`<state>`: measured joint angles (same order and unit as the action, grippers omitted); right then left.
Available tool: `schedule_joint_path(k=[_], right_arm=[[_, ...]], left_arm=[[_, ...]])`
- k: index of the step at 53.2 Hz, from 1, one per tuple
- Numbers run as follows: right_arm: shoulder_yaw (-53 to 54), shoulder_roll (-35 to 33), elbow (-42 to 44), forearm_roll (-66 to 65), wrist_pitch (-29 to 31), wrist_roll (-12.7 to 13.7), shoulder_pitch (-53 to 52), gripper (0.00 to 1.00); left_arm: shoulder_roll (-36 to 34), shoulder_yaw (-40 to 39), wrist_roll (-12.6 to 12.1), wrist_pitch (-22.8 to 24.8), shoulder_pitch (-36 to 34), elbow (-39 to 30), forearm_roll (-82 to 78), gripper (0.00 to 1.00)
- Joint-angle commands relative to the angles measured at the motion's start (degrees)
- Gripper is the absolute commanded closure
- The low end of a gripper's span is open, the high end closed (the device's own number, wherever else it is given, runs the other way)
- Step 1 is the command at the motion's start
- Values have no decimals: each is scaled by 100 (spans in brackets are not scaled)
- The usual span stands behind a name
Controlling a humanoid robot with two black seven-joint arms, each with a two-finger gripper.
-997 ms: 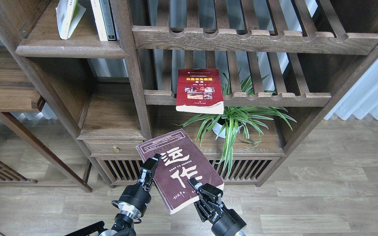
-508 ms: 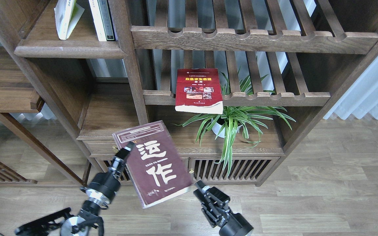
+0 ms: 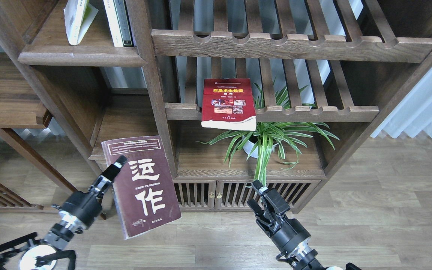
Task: Organize books on shelf
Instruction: 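Hand the dark red book to the left gripper and lift it upward, then raise the book with the left gripper onto the top shelf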
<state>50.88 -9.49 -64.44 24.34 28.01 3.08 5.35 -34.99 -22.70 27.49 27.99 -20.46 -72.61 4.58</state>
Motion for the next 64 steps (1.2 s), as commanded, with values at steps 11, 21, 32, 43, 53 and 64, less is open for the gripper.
schedule_joint_path(k=[11,21,32,43,53,64], right_arm=[[36,-70,10,18,-1,-9,45,2],[27,-62,28,18,-1,-9,-7,2],[27,-79,63,10,-1,-9,-104,1],[18,-18,177,10,-1,-1,-200,1],[9,0,256,10,-1,-1,-315,2],[0,0,353,18,-1,-9,-350,2]], left_arm=[[-166,-2510,-718,1,1096,-676,-1608,96],[-122,-3196,-869,1,1281,-676,-1794,96],[203,-3987,-895,1,1255,-667,-1741,96],[484,-4374,-1053,1,1123,-676,-1310,96],[502,-4620,-1317,1,587,-667,-968,96],[432,-5033,-1667,1,-28,-667,-520,96]])
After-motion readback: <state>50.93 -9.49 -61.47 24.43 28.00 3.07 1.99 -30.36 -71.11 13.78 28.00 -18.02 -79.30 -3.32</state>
